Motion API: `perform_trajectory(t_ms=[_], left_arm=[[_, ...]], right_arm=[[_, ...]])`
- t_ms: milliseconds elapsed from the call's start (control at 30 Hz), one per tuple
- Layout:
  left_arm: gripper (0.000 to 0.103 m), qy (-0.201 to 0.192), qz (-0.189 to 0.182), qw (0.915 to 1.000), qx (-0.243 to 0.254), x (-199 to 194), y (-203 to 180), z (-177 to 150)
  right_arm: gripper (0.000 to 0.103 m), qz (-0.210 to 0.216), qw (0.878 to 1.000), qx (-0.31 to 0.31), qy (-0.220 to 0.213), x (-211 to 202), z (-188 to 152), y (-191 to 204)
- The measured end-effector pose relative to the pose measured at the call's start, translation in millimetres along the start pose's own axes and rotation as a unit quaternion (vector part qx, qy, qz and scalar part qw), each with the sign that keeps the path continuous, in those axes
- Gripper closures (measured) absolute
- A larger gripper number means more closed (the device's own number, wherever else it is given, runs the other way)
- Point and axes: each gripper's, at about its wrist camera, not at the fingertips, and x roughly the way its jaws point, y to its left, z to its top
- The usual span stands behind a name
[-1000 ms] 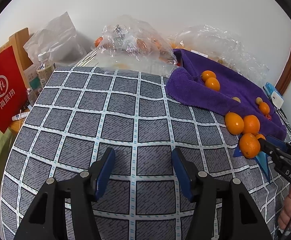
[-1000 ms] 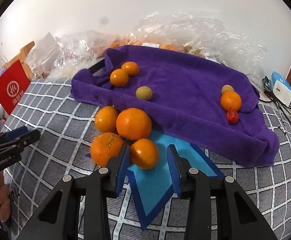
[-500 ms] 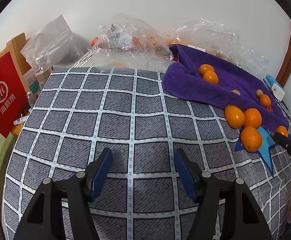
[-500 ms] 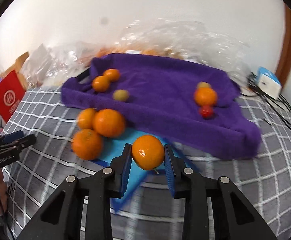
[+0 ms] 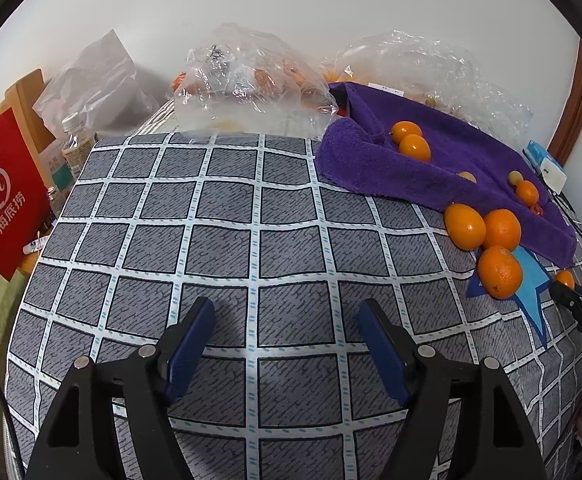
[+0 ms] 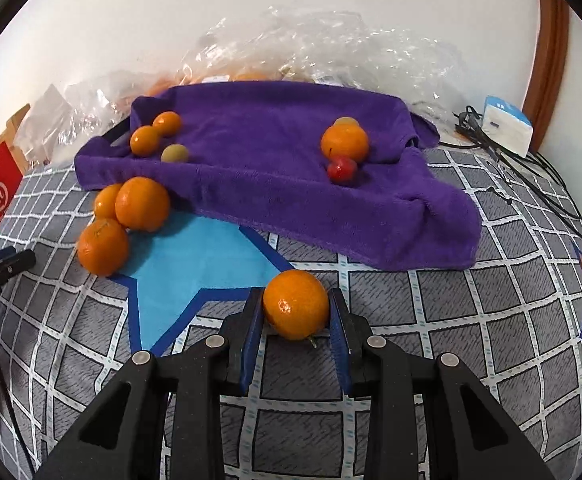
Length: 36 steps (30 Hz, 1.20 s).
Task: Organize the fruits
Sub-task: 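Lift the orange with the right gripper while the left gripper moves toward the pile, then close the left gripper on a large orange while the right gripper holds its orange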
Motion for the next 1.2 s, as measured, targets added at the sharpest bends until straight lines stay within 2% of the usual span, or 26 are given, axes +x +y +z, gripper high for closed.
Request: perform_trajectory(t_ms=[133,400,633,700,733,933,1067,1200], left_arm=[[0.03,-0.001,-0.001,1.0,-0.001,-0.3,0.1,-0.1],[0.03,-0.015,-0.037,0.9985,-0.036,-5.2,9.9,1.0],[0.031,-0.044,-0.047,0.997,-0.043,-14.0,10.7,0.8],[0.032,-0.052,-0.058,0.9962,-0.038,-17.1,8.0,0.6],[0.032,-0.05,-0.076,0.9952,-0.036,-17.6,5.6,1.0],[0.032,-0.022,-0.133,0.9894,-0.052,-24.6,-18.8,3.1],[0.032,-0.01,-0.135,0.9907,-0.012,-25.1,-54.9,10.8],[0.032,0.002,-0.129,0.9912,0.028,-18.1,-87.1,16.8]], right_arm=[[0.071,-0.001,1.0,0.004,0.003,1.7,0.4,-1.1],[0.071,0.008,1.0,0.018,0.002,2.0,0.5,-5.8],[0.071,0.013,1.0,0.018,0.0,0.9,0.5,-4.9],[0.071,0.013,1.0,0.019,-0.002,0.6,0.6,-5.1],[0.071,0.013,1.0,0.02,-0.002,0.5,0.7,-5.1],[0.071,0.016,1.0,0.024,-0.008,-2.5,0.3,-6.1],[0.071,0.021,0.999,0.032,-0.022,-8.3,-0.8,-11.7],[0.071,0.008,0.998,0.043,-0.037,-15.0,-2.5,-19.5]])
